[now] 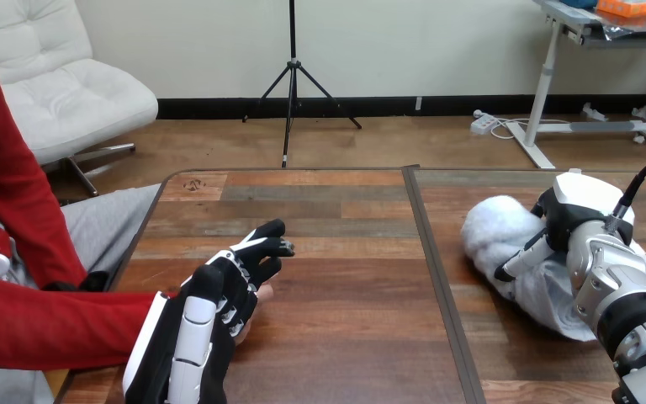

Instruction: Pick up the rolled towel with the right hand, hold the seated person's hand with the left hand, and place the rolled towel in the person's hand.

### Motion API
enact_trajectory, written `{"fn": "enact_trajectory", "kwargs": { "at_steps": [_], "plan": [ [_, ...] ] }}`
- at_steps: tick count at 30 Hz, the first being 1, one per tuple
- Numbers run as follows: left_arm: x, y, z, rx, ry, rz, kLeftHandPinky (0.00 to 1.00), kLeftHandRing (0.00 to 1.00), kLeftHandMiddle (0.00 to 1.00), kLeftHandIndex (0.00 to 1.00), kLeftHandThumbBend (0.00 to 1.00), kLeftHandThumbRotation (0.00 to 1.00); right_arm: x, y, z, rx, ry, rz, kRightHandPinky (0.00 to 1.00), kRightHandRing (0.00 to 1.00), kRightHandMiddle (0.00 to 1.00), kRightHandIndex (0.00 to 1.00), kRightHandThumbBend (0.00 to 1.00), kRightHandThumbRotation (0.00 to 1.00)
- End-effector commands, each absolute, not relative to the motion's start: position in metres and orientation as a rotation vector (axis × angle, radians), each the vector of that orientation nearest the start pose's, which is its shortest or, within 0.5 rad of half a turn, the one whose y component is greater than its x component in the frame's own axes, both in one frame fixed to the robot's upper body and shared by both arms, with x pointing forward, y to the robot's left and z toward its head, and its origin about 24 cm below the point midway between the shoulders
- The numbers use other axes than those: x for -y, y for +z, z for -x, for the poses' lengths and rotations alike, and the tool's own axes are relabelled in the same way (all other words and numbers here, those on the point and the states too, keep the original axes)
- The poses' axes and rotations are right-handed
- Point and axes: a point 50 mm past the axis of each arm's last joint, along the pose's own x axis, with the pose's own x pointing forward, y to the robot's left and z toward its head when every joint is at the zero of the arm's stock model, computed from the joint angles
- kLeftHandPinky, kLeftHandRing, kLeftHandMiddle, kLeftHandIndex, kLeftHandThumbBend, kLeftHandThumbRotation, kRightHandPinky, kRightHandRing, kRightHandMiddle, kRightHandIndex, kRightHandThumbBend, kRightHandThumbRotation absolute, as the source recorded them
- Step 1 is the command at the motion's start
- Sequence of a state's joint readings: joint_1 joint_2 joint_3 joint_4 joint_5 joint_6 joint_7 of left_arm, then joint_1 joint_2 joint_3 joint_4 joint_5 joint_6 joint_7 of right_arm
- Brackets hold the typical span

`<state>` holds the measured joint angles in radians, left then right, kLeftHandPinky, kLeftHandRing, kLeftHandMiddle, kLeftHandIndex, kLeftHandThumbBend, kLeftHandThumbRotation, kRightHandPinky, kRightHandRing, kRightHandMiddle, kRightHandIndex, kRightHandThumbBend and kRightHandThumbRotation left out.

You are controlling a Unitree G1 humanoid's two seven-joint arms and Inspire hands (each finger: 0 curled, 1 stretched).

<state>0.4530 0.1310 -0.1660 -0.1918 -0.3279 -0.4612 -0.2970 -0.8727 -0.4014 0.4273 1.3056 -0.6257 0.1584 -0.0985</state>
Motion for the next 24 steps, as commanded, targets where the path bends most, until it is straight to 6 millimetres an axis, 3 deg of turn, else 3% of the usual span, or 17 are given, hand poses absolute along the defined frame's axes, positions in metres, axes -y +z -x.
{"fn": "enact_trajectory", "kwargs": {
  "at_steps": [1,3,14,24],
  "plan": [
    [-0.1503,0.0558,-0.1619,0.324,-0.259,0.222,0.92,0.93,0.88,0.64,0.64,0.99,0.2406,0.0246,-0.358,-0.579,0.048,1.361,0.22,0.32,0.43,0.63,0.98,0.14],
    [-0.1503,0.0558,-0.1621,0.324,-0.259,0.225,0.92,0.93,0.88,0.64,0.64,1.0,0.2409,0.0246,-0.358,-0.585,0.05,1.363,0.21,0.31,0.42,0.63,0.98,0.14],
    [-0.1501,0.0564,-0.1633,0.334,-0.26,0.227,0.92,0.94,0.87,0.62,0.62,1.0,0.2431,0.0242,-0.3573,-0.611,0.064,1.371,0.32,0.46,0.56,0.66,0.97,0.13],
    [-0.1514,0.0568,-0.164,0.34,-0.249,0.229,0.83,0.92,0.87,0.6,0.63,1.0,0.2452,0.0222,-0.3553,-0.615,0.064,1.377,0.31,0.44,0.55,0.65,1.0,0.13]
  ]
}}
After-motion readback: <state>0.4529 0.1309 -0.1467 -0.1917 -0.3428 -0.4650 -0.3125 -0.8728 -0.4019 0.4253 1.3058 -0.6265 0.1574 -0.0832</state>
